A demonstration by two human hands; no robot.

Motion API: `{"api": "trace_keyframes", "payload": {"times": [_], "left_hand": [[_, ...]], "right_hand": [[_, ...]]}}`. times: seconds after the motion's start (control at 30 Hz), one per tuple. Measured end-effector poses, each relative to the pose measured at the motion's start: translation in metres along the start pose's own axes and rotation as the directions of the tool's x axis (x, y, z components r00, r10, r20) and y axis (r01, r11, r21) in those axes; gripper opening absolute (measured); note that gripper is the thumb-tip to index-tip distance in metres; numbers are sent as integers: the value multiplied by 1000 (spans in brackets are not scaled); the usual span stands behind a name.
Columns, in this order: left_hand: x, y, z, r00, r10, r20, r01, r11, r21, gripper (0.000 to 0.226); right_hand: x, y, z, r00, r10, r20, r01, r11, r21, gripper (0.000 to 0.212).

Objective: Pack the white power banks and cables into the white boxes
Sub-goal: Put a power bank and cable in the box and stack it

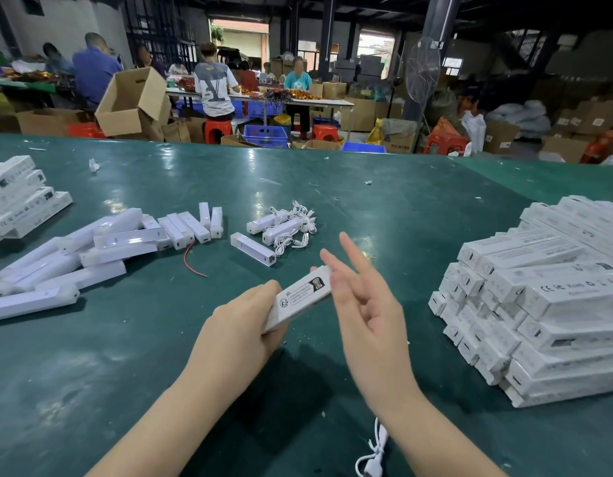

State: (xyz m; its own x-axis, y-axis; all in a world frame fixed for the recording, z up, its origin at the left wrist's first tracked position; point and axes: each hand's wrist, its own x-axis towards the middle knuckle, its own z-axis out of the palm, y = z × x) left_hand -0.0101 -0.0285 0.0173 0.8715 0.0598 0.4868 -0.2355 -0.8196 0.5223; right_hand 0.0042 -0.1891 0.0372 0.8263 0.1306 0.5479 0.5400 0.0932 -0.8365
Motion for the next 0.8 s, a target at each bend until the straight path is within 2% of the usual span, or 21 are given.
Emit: {"api": "trace_keyframes", "payload": {"times": [0.13, 0.33, 0.4, 0.53, 0.7, 0.8], "left_hand": [[0, 5, 1, 1000, 4, 3, -5, 997, 79, 28], [1, 11, -2, 997, 64, -36, -57, 983, 174, 35], [2, 13, -4, 992, 119, -47, -105, 970, 219, 39], [3, 17, -6, 984, 168, -67, -139, 940, 313, 43], [2, 12, -3, 985, 145, -96, -103, 933, 346, 45], [1, 16, -3, 979, 168, -113, -108, 906, 408, 43]], "right_hand": [[4, 5, -2, 981, 173, -90, -160, 977, 142, 25], [5, 6, -2, 971, 218, -95, -194, 956, 218, 24], [5, 8, -1, 973, 210, -97, -187, 961, 203, 27], [0, 12, 6, 976, 199, -93, -181, 969, 170, 46], [-5, 14, 11, 991, 130, -43, -130, 991, 10, 29], [-4, 16, 11, 992, 122, -31, -122, 992, 15, 36]]}}
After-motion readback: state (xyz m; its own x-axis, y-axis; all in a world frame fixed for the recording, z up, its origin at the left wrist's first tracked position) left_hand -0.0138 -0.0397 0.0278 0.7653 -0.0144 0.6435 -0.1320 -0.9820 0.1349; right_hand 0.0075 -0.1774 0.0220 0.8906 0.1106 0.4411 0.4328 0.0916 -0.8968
